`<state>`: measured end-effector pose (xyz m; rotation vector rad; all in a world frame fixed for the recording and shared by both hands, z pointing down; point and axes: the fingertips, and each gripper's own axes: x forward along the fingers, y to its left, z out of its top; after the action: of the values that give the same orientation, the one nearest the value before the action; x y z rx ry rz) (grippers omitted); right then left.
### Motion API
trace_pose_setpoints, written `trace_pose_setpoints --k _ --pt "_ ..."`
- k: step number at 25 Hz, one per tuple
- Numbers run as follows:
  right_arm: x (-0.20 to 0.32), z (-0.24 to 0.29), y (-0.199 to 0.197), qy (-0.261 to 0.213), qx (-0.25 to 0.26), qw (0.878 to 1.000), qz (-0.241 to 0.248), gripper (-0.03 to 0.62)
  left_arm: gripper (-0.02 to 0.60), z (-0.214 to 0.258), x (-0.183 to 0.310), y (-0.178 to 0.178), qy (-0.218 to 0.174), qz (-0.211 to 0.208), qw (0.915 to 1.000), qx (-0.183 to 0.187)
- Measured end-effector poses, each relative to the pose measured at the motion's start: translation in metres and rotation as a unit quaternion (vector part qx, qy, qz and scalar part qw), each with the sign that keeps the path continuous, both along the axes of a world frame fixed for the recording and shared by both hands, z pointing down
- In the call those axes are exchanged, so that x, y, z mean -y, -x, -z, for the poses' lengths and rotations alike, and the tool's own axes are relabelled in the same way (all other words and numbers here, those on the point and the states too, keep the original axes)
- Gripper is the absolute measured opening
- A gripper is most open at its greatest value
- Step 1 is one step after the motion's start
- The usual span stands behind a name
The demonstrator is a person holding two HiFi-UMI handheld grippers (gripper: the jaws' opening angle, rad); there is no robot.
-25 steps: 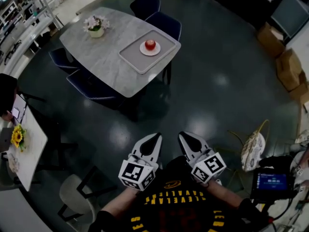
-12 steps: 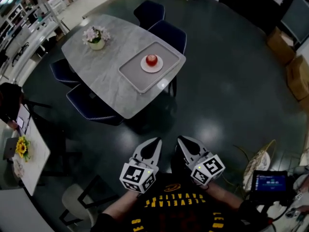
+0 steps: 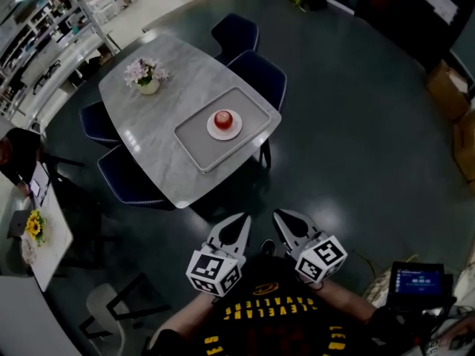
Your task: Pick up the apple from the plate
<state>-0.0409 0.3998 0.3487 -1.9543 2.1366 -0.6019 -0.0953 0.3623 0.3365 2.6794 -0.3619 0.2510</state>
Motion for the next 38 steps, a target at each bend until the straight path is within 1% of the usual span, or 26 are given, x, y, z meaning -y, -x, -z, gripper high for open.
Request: trace_pose_setpoints --k 2,4,10,14,19,24,28,33,38 --pt "0.008 0.006 -0.032 0.003 0.004 1.000 0.007 0.009 0.002 0.007 0.006 -0.031 0.001 0.005 1.0000 0.004" --pt "0.017 0.008 -0.052 0.005 0.010 1.000 0.016 0.009 0.002 0.011 0.016 -0.050 0.003 0.015 0.9998 0.008" --pt "0.045 -0.003 -0.075 0.011 0.019 0.999 0.036 0.009 0.002 0.001 0.048 -0.068 0.008 0.044 0.9989 0.015" --pt "0.072 -0.011 -0.094 0.020 0.015 0.999 0.036 0.009 0.002 -0.010 0.080 -0.082 0.025 0.052 0.9983 0.008" --pt "0.117 -0.014 -0.130 0.033 0.010 0.999 0.032 0.009 0.002 -0.016 0.134 -0.104 0.037 0.065 0.9972 0.004" --pt "0.175 -0.017 -0.155 0.047 0.024 0.998 0.035 0.009 0.002 -0.024 0.192 -0.125 0.045 0.072 0.9963 0.015" --pt "0.217 -0.018 -0.164 0.058 0.026 0.997 0.044 0.009 0.002 -0.024 0.227 -0.130 0.048 0.080 0.9955 0.016" --pt "0.269 -0.027 -0.167 0.078 0.025 0.994 0.068 0.009 0.002 -0.041 0.274 -0.132 0.075 0.096 0.9923 0.024" --pt "0.297 -0.040 -0.157 0.098 0.024 0.992 0.077 0.009 0.002 -0.063 0.298 -0.116 0.099 0.105 0.9889 0.034"
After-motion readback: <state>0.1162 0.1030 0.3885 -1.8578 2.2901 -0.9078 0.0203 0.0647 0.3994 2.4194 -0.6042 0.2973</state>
